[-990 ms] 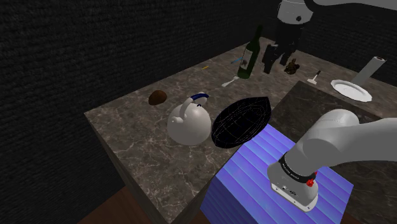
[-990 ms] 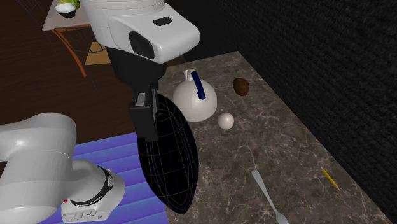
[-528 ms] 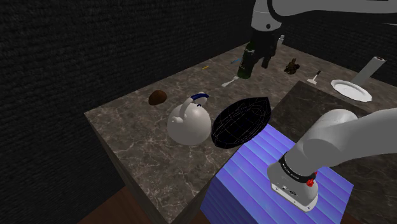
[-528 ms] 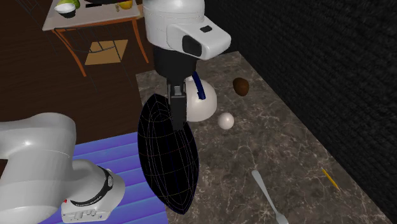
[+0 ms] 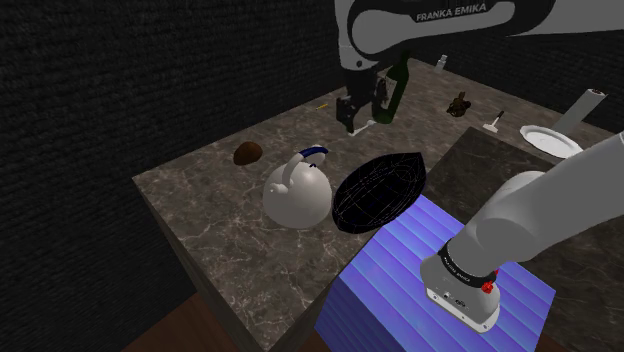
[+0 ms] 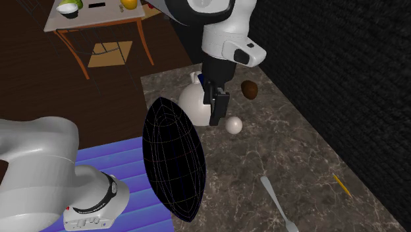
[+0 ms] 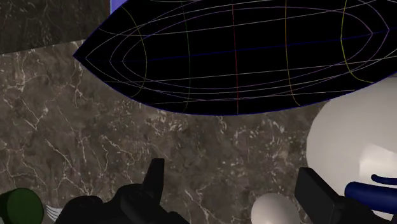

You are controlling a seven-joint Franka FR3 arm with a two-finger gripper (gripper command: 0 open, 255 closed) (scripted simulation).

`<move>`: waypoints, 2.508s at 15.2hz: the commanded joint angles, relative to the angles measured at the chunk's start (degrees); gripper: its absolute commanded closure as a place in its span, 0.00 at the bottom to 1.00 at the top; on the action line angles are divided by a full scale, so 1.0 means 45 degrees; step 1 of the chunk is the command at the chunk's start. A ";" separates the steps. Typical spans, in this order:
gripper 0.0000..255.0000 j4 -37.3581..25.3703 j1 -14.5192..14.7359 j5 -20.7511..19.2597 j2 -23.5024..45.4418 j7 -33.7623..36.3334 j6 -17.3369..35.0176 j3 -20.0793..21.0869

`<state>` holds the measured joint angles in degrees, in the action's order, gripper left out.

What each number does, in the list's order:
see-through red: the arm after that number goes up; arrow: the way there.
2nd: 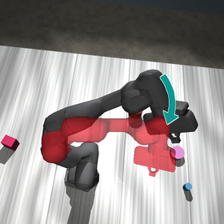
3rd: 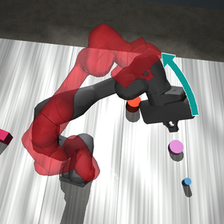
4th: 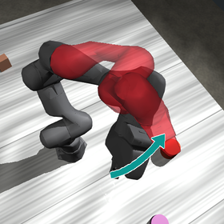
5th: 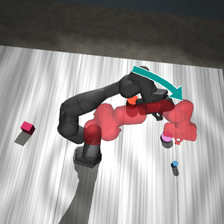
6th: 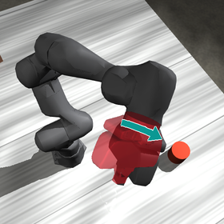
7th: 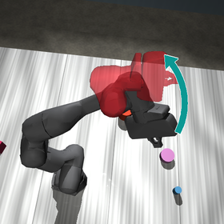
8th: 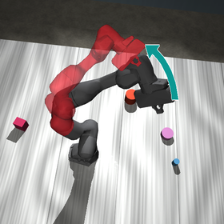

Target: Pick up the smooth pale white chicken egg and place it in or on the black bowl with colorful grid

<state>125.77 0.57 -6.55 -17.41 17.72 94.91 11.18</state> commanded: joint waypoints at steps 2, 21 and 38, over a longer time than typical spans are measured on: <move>0.00 -0.0937 0.0029 -0.0323 0.1732 0.0581 0.0236 0.0348; 0.00 -0.4285 0.0676 -0.1991 0.8130 0.2579 0.1048 0.0752; 1.00 -0.4291 0.0678 -0.1990 0.8130 0.2581 0.1042 0.0753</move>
<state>106.45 3.62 -15.50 19.17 29.33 99.60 14.57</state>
